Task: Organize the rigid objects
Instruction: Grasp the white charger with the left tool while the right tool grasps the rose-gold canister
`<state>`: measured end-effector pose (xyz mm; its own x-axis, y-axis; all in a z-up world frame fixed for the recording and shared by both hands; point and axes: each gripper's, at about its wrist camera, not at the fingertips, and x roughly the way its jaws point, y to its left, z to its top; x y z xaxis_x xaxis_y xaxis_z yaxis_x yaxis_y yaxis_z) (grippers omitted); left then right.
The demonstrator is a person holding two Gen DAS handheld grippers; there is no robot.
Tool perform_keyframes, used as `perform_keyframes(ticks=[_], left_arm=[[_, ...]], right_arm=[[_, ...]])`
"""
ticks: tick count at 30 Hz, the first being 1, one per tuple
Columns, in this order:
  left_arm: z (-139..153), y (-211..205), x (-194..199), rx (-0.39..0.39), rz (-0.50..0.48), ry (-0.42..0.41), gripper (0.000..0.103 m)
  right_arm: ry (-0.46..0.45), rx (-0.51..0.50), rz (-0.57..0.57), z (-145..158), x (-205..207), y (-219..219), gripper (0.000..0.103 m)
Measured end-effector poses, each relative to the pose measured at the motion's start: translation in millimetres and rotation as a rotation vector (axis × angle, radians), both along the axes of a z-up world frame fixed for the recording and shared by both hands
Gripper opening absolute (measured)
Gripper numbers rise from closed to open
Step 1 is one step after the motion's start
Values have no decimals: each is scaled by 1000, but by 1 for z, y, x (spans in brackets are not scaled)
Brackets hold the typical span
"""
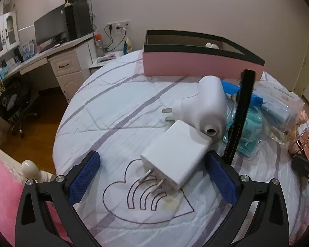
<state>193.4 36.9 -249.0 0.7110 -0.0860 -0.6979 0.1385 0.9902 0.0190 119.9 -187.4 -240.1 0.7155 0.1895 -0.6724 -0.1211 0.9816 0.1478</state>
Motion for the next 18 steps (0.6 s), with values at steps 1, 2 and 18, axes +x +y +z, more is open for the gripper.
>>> perform_keyframes(ticks=[1, 2, 18], left_arm=[[1, -1, 1, -5, -19, -5, 93], [1, -1, 0, -8, -29, -14, 76], [6, 0, -9, -84, -57, 4, 41]], right_arm=[[-1, -2, 2, 0, 0, 0, 49], [-3, -5, 3, 0, 1, 1, 49], [-12, 2, 5, -1, 2, -2, 48]])
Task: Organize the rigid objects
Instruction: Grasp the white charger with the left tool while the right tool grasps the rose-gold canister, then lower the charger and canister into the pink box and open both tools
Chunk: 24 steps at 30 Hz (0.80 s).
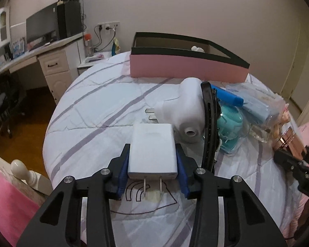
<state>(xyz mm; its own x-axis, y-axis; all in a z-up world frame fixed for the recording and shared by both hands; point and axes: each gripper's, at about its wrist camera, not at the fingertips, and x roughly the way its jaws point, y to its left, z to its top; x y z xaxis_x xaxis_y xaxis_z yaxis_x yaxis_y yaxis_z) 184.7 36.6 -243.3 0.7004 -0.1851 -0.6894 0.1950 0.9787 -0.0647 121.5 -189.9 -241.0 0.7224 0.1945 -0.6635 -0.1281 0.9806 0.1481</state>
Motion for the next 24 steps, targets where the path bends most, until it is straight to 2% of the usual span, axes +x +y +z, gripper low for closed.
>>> perform_keyframes(ticks=[6, 10, 24], left_arm=[[6, 3, -12, -27, 5, -27, 40], [16, 1, -17, -11, 1, -45, 40], [73, -34, -22, -26, -87, -154, 40]], right_arm=[[-7, 0, 9, 2, -4, -1, 48], [-20, 3, 18, 8, -6, 0, 48], [-138, 11, 35, 54, -1, -6, 48]])
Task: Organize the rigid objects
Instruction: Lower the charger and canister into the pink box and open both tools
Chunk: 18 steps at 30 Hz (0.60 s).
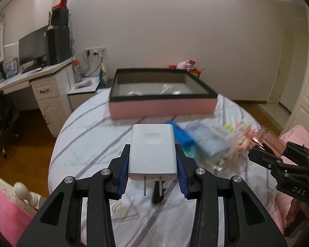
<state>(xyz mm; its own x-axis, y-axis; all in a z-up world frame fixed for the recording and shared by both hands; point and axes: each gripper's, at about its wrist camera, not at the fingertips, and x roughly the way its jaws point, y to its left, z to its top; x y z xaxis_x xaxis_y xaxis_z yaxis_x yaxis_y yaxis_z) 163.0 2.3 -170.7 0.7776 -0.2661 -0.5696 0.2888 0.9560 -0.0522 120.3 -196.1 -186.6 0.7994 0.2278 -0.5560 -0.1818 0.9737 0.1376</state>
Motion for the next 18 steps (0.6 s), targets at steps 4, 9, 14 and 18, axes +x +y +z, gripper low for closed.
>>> perform_keyframes(ticks=[4, 9, 14, 18], left_arm=[[19, -14, 12, -8, -39, -28, 40], [45, -31, 50, -1, -89, -61, 40], [56, -46, 121, 36, -121, -19, 41], [49, -56, 184, 65, -124, 66, 41]], right_arm=[[-37, -2, 10, 22, 15, -4, 48], [-80, -9, 29, 54, 53, -12, 48], [-58, -26, 36, 70, 117, -18, 48], [1, -46, 29, 64, 177, -17, 48]])
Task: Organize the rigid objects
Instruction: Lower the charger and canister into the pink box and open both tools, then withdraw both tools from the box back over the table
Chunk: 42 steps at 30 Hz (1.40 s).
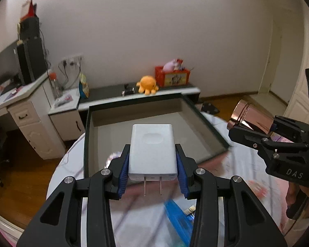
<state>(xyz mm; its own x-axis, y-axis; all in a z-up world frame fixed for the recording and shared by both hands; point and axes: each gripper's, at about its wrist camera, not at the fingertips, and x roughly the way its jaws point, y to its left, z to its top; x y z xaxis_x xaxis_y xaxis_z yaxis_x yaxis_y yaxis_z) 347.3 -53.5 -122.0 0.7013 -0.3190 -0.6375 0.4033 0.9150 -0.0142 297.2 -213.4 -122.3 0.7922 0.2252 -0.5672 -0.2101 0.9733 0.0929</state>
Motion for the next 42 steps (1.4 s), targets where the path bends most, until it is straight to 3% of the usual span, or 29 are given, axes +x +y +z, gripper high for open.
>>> perform_keyframes(ticks=[4, 9, 15, 19, 21, 26, 29, 31, 35, 42], left_arm=[[-25, -11, 65, 45, 12, 117, 41], [-56, -26, 114, 103, 6, 228, 41], [-80, -40, 134, 137, 11, 279, 41], [-81, -40, 131, 146, 28, 263, 43], [-77, -36, 123, 150, 41, 244, 59], [-54, -17, 100, 107, 62, 185, 71], [-30, -6, 71, 84, 82, 112, 82], [-13, 1, 46, 60, 99, 53, 88], [20, 20, -15, 23, 136, -76, 103], [61, 44, -133, -35, 212, -293, 103]], right_arm=[[91, -10, 4, -21, 54, 5, 48], [223, -50, 7, -55, 102, 15, 48], [300, -98, -21, -76, 121, 13, 48], [329, -83, -22, -79, 126, 3, 49], [311, -69, -31, -75, 125, 0, 55], [257, -29, -34, -53, 107, -5, 61], [214, -20, -37, -37, 91, -4, 68], [171, -6, -40, -22, 72, -6, 79], [63, 19, -38, 11, 21, -6, 80], [-94, 11, -34, 44, -73, 3, 85]])
